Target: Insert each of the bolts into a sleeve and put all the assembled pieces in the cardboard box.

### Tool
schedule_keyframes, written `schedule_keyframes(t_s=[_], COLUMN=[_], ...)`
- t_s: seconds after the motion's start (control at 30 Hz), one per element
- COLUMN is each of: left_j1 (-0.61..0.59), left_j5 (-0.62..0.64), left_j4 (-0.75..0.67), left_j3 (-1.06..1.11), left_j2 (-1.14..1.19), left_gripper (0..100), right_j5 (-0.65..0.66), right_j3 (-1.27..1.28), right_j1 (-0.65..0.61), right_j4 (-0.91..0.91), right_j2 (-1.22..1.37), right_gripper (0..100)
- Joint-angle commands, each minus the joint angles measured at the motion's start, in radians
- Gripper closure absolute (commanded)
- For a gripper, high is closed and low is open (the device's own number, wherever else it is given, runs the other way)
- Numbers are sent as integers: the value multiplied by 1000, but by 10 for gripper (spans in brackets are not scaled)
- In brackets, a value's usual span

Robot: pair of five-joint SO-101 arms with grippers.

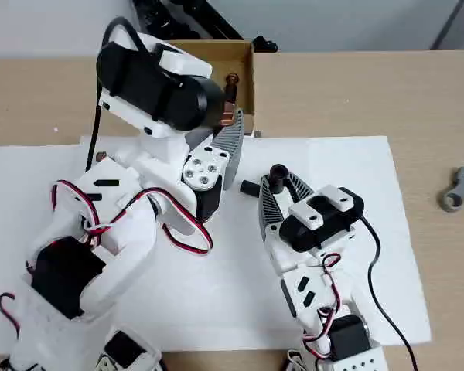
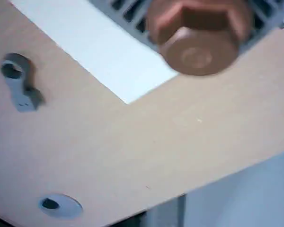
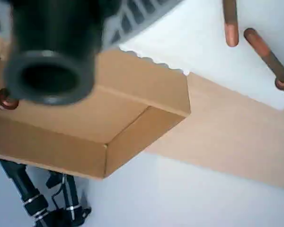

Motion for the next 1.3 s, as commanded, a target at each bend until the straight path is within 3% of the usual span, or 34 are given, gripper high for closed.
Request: schedule_keyframes(t_s=[0.0,0.23,0.77,0.93,1.27], left_j1=[63,106,52,41,38], left_j5=[-3,3,288,292,244], left_j4=[8,-2,-255,-325,-265], left_j3=[-47,-42,-7,38,38], left_j2=[5,94,195,258,278], left_gripper=[995,995,995,995,995], right_j5=[-9,-75,-80,-78,-77], right_j3=[-6,18,9,-26,-20], right_j1=[-12,-12,-21,-84,-82], right_j4=[-22,-22,-22,-22,-19], right_j2=[-7,-7,-7,-5,-5], right_gripper=[995,995,995,995,995])
